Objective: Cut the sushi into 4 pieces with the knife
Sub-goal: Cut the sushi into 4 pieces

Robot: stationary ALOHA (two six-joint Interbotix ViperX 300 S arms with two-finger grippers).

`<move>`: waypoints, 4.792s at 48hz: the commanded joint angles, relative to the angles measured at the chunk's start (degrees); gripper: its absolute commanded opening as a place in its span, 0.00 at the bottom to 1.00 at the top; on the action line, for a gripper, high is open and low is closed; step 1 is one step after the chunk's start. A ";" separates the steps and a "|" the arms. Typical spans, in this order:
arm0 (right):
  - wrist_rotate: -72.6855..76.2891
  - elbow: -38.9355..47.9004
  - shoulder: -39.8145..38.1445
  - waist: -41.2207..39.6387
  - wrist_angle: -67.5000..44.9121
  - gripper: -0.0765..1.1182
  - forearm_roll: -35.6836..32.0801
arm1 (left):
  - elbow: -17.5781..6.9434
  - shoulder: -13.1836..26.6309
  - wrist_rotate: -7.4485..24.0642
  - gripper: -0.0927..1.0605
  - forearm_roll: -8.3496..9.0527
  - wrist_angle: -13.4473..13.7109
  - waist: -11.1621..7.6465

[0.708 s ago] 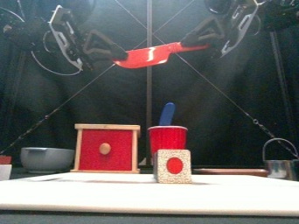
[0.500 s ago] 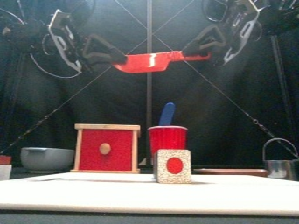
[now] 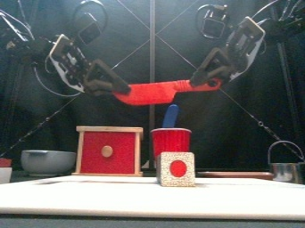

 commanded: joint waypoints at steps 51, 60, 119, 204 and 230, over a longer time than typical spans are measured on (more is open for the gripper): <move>0.00 -4.92 10.11 3.43 8.17 0.17 0.53 | -5.10 9.58 0.09 0.31 0.62 0.26 -4.31; 0.00 -4.92 10.55 3.60 8.70 0.17 0.53 | -5.54 10.63 0.09 0.31 0.70 0.35 -4.57; 0.00 -7.38 11.16 6.06 10.99 0.17 -0.35 | -7.73 10.81 0.18 0.31 1.23 4.57 -7.65; 0.00 -6.86 18.37 3.16 10.72 0.17 -1.41 | -11.43 18.98 0.35 0.31 3.52 7.65 -3.69; 0.00 -7.38 16.35 0.53 10.81 0.17 -2.99 | -11.43 17.67 0.44 0.31 6.42 7.73 -0.09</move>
